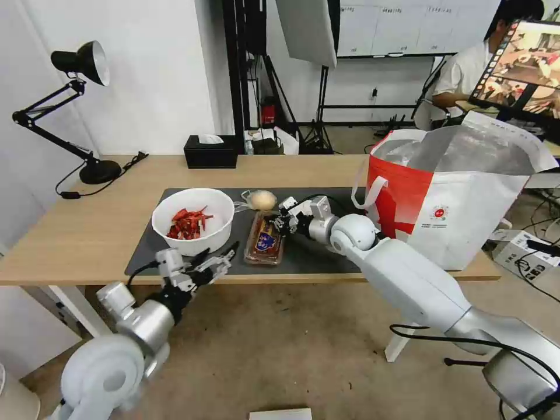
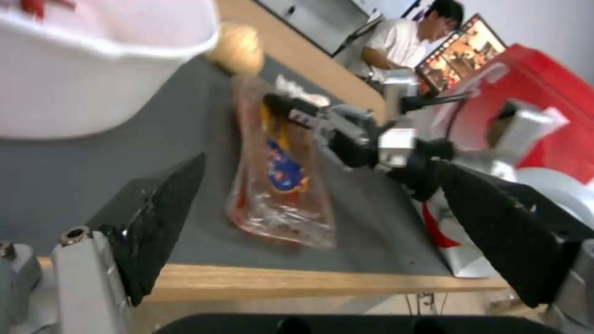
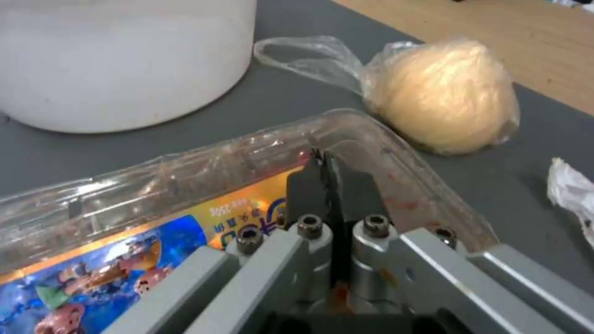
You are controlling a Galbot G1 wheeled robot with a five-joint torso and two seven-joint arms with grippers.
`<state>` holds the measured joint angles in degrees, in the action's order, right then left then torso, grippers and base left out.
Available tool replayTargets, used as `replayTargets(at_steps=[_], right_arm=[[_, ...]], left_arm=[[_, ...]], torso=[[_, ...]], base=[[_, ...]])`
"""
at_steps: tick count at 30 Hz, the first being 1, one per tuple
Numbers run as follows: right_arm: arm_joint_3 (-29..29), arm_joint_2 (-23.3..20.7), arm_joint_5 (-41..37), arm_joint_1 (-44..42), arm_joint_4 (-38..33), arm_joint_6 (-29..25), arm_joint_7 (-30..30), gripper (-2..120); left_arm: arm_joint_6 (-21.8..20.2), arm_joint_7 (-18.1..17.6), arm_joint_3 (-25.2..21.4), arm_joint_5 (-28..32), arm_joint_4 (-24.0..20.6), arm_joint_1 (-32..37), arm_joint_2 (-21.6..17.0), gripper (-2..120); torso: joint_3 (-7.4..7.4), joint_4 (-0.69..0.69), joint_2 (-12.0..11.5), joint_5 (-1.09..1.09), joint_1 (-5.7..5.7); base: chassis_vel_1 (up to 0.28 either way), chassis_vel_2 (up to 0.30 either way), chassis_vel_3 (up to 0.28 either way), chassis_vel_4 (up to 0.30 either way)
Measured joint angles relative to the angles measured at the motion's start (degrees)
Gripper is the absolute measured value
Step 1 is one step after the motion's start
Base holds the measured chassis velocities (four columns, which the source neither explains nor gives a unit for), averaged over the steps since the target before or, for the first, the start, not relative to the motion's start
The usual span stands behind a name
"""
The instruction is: Pick up the trash from the table and place it into the takeout bag.
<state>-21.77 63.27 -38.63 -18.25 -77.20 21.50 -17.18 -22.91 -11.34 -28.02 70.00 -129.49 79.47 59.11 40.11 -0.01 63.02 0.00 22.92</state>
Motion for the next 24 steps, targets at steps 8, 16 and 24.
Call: replayTargets(at_steps=[8,16,24], right_arm=[[-0.59,0.17,-0.13,-0.05,0.23,-0.16,-0.89,0],[-1.44,0.78,-0.23,0.81,0.44,-0.24,-0.98,0],[-2.65,1.97,-0.33,1.87,1.24,-0.32,-1.14,0]], left_arm=[[0.34,-0.95,2.1,6.34,7.39,-4.89,-0.83,100],[0.03,-1.65,4.35,9.33,11.35,-9.91,-2.24,100],[-3.03,-2.93,4.87,12.0,13.39,-12.14,-2.79,100]], torso=[[0.0,0.01,0.0,0.0,0.0],[0.0,0.0,0.0,0.0,0.0],[0.0,0.02,0.0,0.01,0.0]], base=[[0.0,0.0,0.0,0.0],[0.0,0.0,0.0,0.0],[0.0,0.0,0.0,0.0]])
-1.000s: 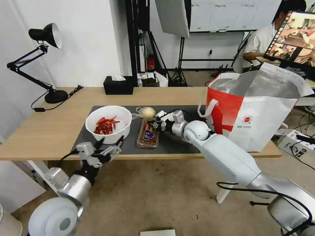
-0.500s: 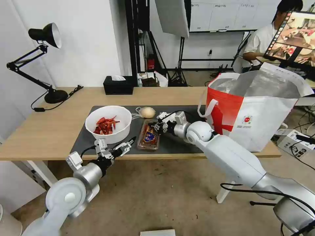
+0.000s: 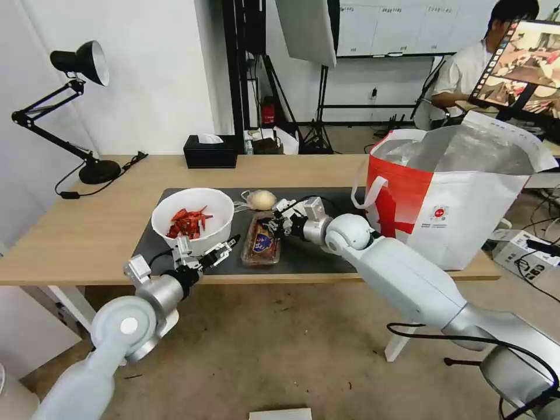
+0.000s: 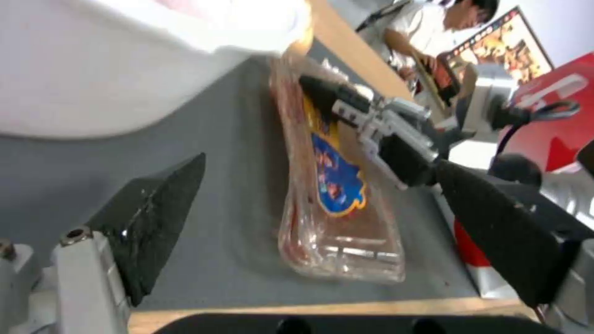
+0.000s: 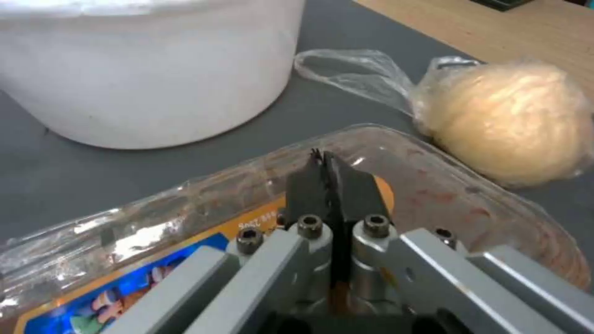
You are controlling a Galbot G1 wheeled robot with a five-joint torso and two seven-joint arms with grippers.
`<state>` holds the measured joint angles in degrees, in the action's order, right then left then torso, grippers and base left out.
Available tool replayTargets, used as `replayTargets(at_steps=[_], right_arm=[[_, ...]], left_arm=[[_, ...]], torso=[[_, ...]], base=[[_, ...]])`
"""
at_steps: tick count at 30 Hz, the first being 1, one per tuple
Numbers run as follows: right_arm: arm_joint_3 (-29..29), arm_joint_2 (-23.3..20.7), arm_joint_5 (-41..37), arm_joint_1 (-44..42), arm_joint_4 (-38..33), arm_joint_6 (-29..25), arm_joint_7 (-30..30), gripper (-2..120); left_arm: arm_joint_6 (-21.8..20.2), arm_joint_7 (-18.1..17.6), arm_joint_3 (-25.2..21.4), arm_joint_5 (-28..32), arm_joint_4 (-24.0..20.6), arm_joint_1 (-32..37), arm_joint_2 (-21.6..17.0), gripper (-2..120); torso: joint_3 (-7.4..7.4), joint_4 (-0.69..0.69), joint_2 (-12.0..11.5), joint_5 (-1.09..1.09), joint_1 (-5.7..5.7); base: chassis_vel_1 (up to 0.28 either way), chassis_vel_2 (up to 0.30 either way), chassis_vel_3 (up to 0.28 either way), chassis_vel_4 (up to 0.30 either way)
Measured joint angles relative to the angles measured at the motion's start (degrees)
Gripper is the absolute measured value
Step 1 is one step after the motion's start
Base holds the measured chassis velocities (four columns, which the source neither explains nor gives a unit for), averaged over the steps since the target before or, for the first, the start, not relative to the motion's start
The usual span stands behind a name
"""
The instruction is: Pick up the trash from the table and place it into the takeout bag.
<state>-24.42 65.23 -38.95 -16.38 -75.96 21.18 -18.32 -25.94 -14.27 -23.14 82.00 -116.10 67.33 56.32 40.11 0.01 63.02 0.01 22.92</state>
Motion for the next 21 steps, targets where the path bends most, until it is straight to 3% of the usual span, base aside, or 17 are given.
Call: replayTargets(at_steps=[21], right_arm=[[0.32,-1.44,-0.28,-0.12,-0.68,-0.09,-0.04,0]], left_arm=[[-0.11,-0.58,4.34,0.72,3.46,-4.71,0.91,100]], torso=[[0.0,0.0,0.0,-0.01,0.0]], base=[[0.0,0.0,0.0,0.0]])
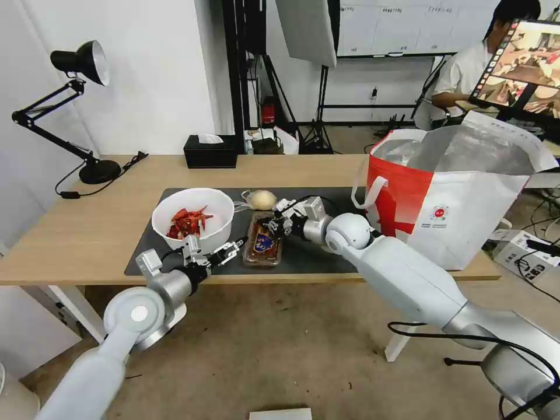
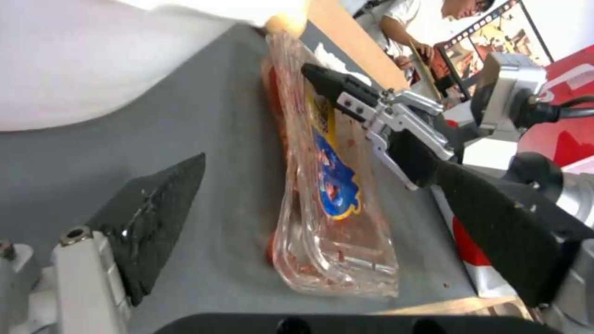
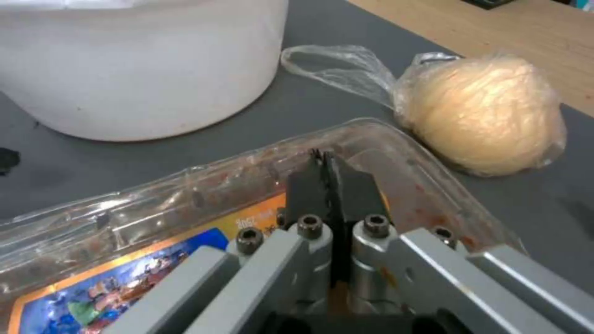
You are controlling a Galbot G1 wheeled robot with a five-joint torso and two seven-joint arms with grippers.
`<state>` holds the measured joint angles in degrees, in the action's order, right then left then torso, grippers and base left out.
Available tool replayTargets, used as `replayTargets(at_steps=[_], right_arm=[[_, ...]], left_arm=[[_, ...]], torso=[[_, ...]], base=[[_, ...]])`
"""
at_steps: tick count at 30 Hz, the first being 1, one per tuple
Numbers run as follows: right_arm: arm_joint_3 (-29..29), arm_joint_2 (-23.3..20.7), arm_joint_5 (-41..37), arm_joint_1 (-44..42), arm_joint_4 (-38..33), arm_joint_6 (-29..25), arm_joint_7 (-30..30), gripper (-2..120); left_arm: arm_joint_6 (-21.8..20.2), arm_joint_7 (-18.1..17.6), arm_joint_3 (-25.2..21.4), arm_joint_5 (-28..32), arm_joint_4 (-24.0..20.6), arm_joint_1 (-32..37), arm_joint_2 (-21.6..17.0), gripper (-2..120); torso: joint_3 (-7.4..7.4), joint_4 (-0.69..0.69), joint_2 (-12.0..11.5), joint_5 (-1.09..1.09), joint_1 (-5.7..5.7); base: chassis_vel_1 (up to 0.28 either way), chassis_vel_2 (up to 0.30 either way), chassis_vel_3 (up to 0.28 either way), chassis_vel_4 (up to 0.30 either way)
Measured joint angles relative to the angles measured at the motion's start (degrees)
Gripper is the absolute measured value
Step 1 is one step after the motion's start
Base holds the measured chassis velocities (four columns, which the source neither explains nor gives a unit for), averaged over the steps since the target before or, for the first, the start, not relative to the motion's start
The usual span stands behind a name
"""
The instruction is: Pick up the trash from the table and place it into the takeout bag.
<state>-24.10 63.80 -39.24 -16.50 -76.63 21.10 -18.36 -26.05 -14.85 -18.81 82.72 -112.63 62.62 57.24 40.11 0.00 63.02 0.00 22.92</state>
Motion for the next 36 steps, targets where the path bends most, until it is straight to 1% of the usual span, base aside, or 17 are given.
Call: replayTargets(at_steps=[9,15,31,36], right_arm=[[1.29,-0.78,-0.01,-1.27,-0.9,-0.02,0.0,0],[1.55,-1.18,-0.02,-1.48,-1.18,-0.03,0.0,0],[1.58,-0.87,-0.03,-1.49,-0.89,-0.04,0.02,0],[1.58,-0.66,-0.03,-1.48,-0.73,-0.04,0.04,0]], left_arm=[[-0.5,-1.24,1.82,-0.35,1.85,-1.76,0.18,100],[-2.25,-1.8,2.89,-0.09,2.87,-3.35,-0.31,100],[-4.62,-1.87,5.21,2.12,5.18,-6.34,-0.05,100],[-5.21,-1.86,6.41,2.38,5.71,-7.54,0.57,100]], torso=[[0.0,0.0,0.0,0.0,0.0],[0.0,0.0,0.0,0.0,0.0],[-0.01,0.0,0.0,0.0,0.0],[-0.01,0.0,0.0,0.0,0.0]], base=[[0.0,0.0,0.0,0.0],[0.0,0.0,0.0,0.0],[0.0,0.0,0.0,0.0],[0.0,0.0,0.0,0.0]])
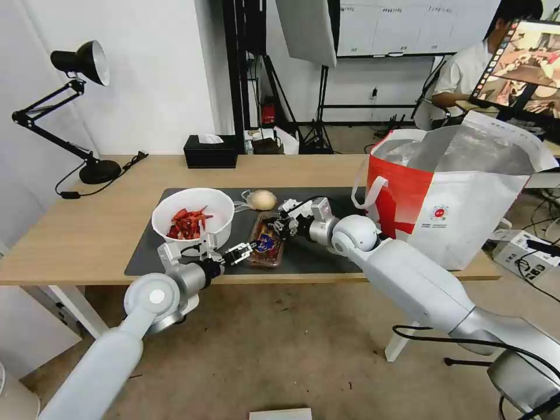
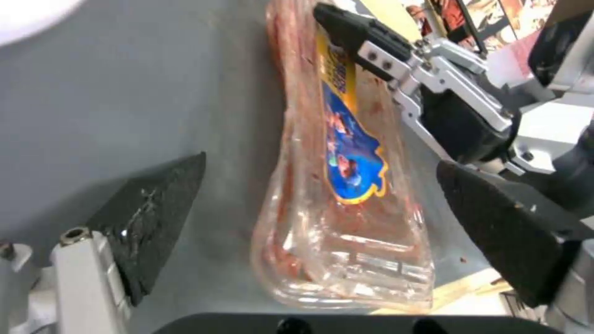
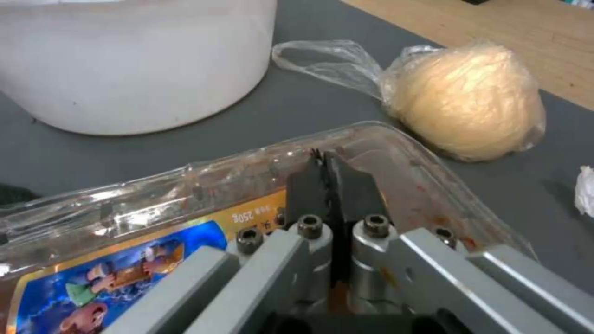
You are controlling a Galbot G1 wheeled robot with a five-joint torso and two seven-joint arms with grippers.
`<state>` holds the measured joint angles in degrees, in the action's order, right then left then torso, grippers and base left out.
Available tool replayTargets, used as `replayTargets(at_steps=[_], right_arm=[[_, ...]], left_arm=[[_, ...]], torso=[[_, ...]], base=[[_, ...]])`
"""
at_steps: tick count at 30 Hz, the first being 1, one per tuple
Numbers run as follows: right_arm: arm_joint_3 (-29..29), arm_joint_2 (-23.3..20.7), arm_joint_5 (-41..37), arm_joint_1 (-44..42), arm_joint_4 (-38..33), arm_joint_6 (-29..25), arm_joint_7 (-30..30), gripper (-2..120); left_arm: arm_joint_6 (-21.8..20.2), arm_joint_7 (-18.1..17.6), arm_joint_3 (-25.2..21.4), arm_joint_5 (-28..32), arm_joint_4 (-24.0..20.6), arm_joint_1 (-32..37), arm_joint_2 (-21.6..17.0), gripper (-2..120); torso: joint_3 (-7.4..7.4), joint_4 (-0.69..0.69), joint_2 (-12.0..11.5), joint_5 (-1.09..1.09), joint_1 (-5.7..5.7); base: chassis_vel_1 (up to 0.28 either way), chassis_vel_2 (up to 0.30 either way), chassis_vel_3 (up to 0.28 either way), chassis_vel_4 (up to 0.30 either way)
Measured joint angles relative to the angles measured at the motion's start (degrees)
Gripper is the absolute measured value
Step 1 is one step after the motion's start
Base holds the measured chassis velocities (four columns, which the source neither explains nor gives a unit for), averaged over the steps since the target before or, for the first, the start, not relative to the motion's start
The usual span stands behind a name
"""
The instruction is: Pick up the trash from the table and place it into the takeout bag.
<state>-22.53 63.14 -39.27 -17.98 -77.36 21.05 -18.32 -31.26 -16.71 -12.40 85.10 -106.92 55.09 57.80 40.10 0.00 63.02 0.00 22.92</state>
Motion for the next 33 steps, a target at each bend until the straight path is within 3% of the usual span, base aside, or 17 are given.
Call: replayTargets(at_steps=[12,19,21,26,29,33], right_arm=[[0.12,0.04,0.01,0.05,0.2,-0.02,0.03,0],[0.15,0.0,0.02,0.02,0.24,-0.05,0.03,0],[0.16,0.01,0.03,0.03,0.29,-0.05,0.03,0],[0.16,0.02,0.03,0.05,0.31,-0.06,0.03,0],[0.16,0.03,0.03,0.08,0.33,-0.07,0.03,0],[0.17,0.03,0.03,0.05,0.33,-0.07,0.03,0]], left_arm=[[-0.04,-0.13,1.36,0.03,0.85,-1.2,0.36,98],[-0.05,-0.12,1.81,0.02,0.92,-1.23,0.41,75],[-0.2,-0.05,1.94,-0.01,0.95,-1.23,0.42,64],[-0.2,0.0,2.07,-0.12,0.98,-1.23,0.42,52],[-0.14,0.02,2.11,-0.28,0.99,-1.17,0.42,35],[-0.06,0.03,2.11,-0.39,0.96,-1.11,0.42,26]], torso=[[0.0,0.0,0.0,0.0,0.0],[0.0,0.0,0.0,0.01,0.0],[0.0,0.0,0.0,0.01,0.0],[0.01,0.0,0.0,0.01,0.0],[0.0,0.0,0.0,0.01,0.0],[0.0,-0.01,0.0,0.01,0.0]], base=[[0.0,0.0,0.0,0.0],[0.0,0.0,0.0,0.0],[0.0,0.0,0.0,0.0],[0.0,0.0,0.0,0.0],[0.0,0.0,0.0,0.0],[0.0,0.0,0.0,0.0]])
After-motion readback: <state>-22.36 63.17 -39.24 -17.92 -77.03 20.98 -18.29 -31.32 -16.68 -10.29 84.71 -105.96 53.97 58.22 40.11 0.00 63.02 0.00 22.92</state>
